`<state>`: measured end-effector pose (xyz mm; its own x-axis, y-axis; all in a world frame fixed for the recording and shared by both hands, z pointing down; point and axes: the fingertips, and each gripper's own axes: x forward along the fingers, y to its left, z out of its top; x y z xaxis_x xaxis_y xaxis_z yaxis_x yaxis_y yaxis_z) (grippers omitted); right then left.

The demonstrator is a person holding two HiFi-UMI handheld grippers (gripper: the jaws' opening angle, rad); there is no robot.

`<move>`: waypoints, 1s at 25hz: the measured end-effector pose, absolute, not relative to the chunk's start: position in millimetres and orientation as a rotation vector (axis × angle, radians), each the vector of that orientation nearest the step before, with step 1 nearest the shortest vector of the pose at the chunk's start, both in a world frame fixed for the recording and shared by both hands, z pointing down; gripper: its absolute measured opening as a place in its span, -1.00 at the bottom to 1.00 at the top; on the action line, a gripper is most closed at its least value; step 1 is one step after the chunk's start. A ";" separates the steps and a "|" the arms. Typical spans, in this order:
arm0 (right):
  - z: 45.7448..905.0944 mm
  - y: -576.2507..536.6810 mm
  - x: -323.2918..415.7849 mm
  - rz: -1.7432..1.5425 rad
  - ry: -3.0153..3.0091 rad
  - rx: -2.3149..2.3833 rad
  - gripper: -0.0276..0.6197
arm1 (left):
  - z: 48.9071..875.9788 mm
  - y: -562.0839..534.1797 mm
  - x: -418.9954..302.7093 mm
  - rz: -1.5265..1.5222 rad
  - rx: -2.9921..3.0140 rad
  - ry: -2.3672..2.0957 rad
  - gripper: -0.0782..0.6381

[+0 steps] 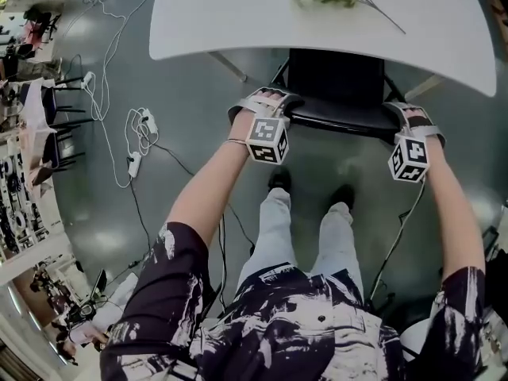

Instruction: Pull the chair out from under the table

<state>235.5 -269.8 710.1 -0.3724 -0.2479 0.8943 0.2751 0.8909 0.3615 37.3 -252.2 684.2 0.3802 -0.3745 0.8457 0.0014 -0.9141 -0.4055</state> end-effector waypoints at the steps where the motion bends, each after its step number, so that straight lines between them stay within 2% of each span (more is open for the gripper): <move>1: 710.7 -269.3 237.1 -0.548 -1.861 -0.032 0.27 | 684.2 -253.4 36.6 -1.544 -2.239 0.323 -0.56; 4: 714.8 -265.6 240.9 -0.522 -1.831 -0.067 0.15 | 686.1 -256.3 35.3 -1.536 -2.142 0.366 -0.69; 6: 713.2 -268.6 243.5 -0.537 -1.822 -0.019 0.05 | 686.0 -257.4 36.3 -1.534 -2.140 0.393 -0.70; 8: 707.4 -277.3 246.5 -0.608 -1.811 0.092 -0.29 | 684.9 -258.4 38.8 -1.531 -2.146 0.401 -0.70; 14: 691.7 -291.2 253.0 -0.704 -1.796 0.320 -0.61 | 678.1 -258.6 44.8 -1.531 -2.159 0.434 -0.70; 25: 700.7 -271.9 250.4 -0.741 -1.774 0.290 -0.72 | 686.0 -244.5 39.9 -1.544 -2.131 0.432 -0.70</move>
